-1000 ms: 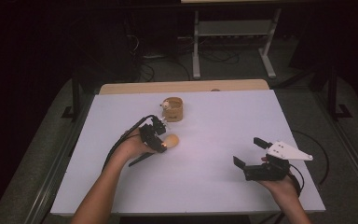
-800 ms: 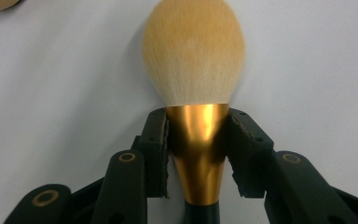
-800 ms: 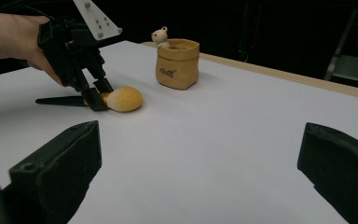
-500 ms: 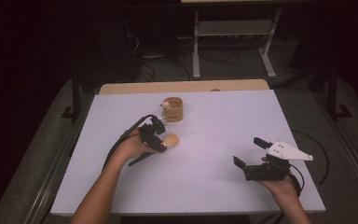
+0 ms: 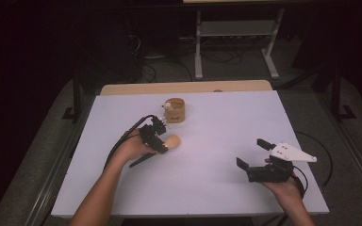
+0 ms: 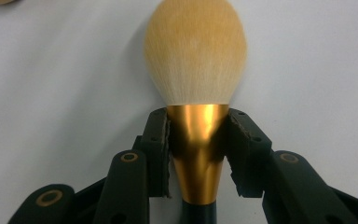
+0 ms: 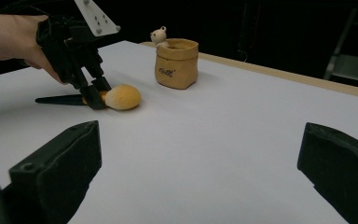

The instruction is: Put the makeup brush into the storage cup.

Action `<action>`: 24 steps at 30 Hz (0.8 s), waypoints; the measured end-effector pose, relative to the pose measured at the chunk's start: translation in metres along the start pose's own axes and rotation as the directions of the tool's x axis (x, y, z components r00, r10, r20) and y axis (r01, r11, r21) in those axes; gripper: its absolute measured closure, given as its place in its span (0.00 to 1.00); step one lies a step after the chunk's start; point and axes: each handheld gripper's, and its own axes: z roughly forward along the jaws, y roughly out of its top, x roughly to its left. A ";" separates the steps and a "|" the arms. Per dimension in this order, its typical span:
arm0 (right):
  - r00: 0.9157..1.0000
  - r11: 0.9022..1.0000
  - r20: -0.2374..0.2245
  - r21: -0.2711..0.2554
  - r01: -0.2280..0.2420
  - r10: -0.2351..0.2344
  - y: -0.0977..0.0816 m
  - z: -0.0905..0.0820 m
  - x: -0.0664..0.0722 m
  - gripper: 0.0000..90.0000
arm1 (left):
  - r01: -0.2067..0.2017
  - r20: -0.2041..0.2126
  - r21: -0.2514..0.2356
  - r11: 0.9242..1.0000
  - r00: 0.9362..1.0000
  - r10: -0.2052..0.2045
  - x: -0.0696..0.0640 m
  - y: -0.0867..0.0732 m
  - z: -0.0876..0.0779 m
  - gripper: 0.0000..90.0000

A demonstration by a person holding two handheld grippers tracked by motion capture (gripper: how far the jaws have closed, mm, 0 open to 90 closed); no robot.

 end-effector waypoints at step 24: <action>1.000 1.000 -0.006 -0.006 -0.004 0.004 0.000 0.001 0.000 0.00 | 0.051 0.064 -0.225 0.973 0.997 -0.038 0.004 -0.012 -0.037 0.69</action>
